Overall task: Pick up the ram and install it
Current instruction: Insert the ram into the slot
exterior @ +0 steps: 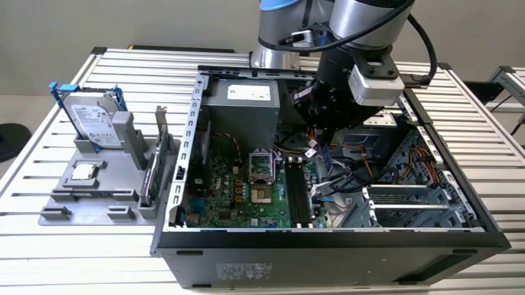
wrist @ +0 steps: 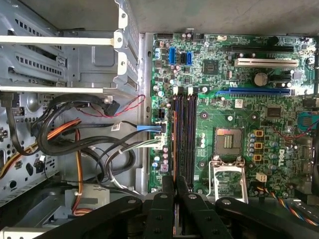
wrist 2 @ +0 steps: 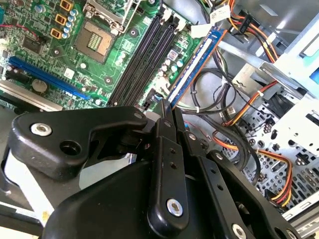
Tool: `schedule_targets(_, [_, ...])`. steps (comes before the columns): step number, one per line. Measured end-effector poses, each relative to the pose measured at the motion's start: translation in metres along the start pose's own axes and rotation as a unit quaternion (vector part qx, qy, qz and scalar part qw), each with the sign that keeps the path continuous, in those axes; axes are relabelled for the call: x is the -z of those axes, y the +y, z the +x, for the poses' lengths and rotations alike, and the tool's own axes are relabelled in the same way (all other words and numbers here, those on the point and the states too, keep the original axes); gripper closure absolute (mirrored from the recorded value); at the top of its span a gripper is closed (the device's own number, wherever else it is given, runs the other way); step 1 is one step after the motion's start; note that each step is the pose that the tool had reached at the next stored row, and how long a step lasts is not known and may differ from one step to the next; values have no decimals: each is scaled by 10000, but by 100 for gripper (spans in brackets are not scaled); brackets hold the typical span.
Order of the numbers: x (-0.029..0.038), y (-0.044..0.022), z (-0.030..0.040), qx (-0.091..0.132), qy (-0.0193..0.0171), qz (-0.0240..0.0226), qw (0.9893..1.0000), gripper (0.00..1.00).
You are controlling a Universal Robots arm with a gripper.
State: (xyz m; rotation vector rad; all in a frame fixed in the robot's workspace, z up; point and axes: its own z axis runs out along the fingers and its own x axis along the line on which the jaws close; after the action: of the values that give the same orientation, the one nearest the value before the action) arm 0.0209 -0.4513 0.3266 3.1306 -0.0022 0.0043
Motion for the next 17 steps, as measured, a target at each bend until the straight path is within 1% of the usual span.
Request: schedule_targets(17, [-81, -1, -1, -1, 0, 0, 10000, 100])
